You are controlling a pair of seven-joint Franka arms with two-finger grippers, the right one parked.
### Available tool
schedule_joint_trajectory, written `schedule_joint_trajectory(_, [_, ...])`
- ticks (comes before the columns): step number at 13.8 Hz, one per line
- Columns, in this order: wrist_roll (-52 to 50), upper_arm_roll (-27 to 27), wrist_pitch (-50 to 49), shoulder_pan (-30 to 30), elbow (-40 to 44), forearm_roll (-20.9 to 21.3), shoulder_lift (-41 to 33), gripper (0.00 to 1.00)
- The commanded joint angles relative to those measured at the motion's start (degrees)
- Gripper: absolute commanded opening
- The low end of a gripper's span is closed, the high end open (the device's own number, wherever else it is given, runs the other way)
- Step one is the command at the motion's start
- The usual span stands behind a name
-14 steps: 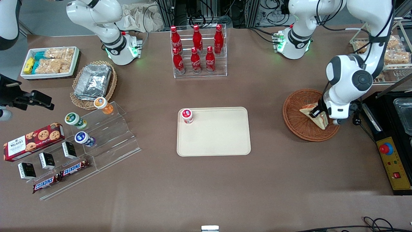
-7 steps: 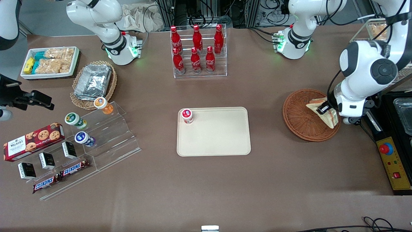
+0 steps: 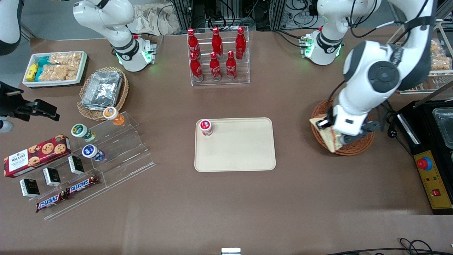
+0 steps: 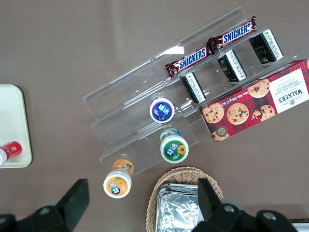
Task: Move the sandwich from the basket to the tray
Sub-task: 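Carry the sandwich with the left gripper over the cream tray, then lower the sandwich onto the tray and open the left gripper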
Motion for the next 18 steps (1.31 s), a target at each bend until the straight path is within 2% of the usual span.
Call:
schedule_joint_trajectory(1, [-0.55,-5.18,-0.52,0.07,6.97,1.63,6.69,0.38])
schedule_joint_trajectory(3, [-0.20,-5.82,0.00,-2.56,9.44,3.29,10.64,0.37])
schedule_joint_trajectory(7, [0.51,-5.82,8.42,-8.45,10.68,9.36,18.73,0.38])
schedule_joint_trajectory(11, [-0.54,-5.82,12.31,-11.00,10.68,15.59,25.32,0.38])
schedule_joint_trajectory(18, [-0.72,-5.82,14.33,-11.71,10.68,15.96,30.17,0.38])
